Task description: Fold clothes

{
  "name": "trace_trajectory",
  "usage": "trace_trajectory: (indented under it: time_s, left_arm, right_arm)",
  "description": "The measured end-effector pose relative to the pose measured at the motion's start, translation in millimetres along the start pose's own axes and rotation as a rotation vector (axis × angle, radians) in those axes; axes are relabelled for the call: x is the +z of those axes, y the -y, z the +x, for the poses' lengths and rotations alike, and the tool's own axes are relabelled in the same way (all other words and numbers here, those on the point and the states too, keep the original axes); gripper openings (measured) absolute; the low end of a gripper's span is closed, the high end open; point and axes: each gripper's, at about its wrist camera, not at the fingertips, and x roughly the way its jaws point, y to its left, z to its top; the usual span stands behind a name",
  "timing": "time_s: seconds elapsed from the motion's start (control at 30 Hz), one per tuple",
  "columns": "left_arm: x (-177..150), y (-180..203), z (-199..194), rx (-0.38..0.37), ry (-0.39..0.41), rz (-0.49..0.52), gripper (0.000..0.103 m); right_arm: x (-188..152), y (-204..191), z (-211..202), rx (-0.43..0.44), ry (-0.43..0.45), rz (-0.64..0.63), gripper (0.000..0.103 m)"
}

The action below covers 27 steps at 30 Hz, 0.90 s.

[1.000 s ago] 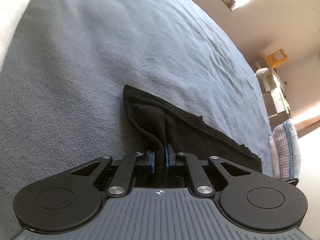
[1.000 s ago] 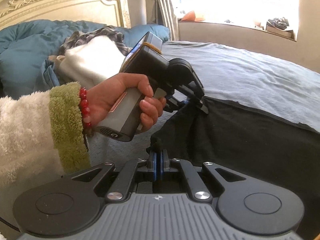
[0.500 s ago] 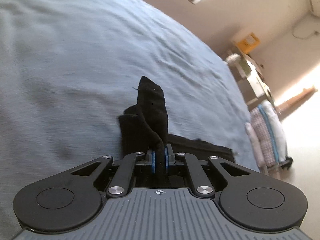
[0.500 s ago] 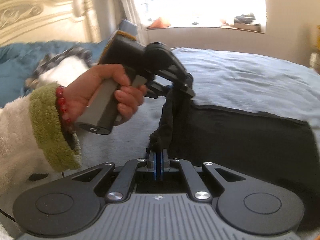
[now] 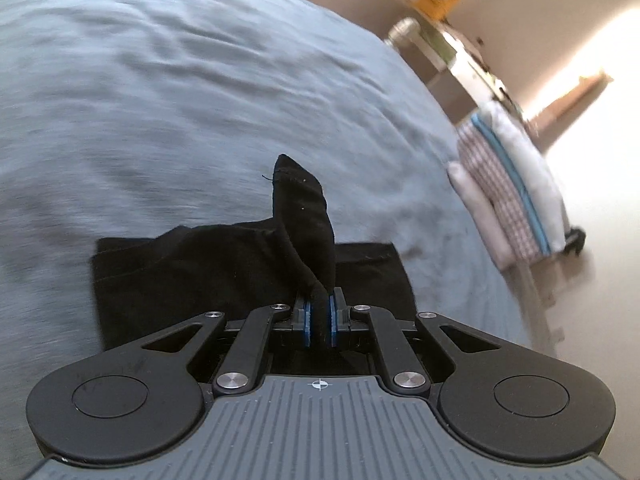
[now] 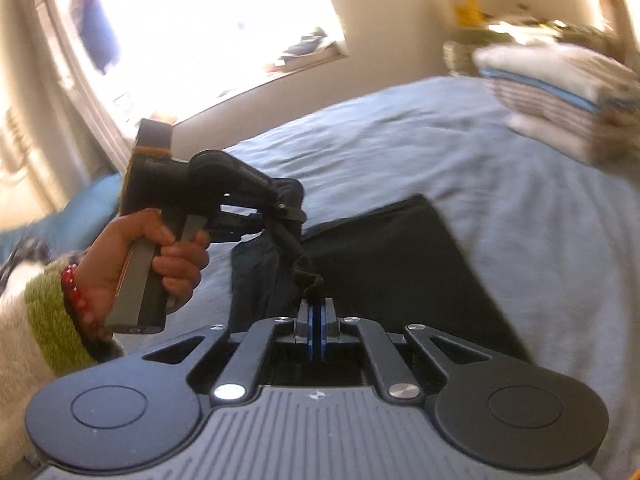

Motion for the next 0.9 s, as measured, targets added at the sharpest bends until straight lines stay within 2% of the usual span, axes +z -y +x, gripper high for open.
trace_trajectory:
  time_s: [0.2,0.33,0.4,0.5,0.7,0.8,0.9]
  left_arm:
    - [-8.5,32.2,33.9,0.012,-0.032,0.101,0.006]
    - [-16.0,37.5,51.4,0.011,-0.075,0.164,0.009]
    - [-18.6,31.3,50.6,0.000,-0.075,0.162,0.022]
    - [-17.6,20.7,34.5,-0.046,-0.056,0.132,0.034]
    - [-30.1,3.1,-29.9,-0.115,0.028,0.182,0.034]
    - [-61.6,-10.9,-61.4,-0.113,0.008,0.238,0.035]
    - [-101.7,-26.1,-80.2,-0.102,-0.060,0.255,0.035]
  right_arm:
    - [-1.1,42.7,-0.2,-0.044,-0.011,0.139,0.002]
    - [-5.3,67.0,7.8,-0.057,-0.048,0.225,0.001]
    - [-8.5,81.1,12.7,-0.052,-0.073,0.296,0.001]
    - [-13.0,97.4,16.8,-0.035,-0.097,0.393,0.001]
    - [-21.8,130.1,25.1,-0.002,-0.146,0.588,0.002]
    - [-26.2,146.4,29.2,0.015,-0.170,0.685,0.002]
    - [-30.7,162.8,33.3,0.032,-0.194,0.782,0.002]
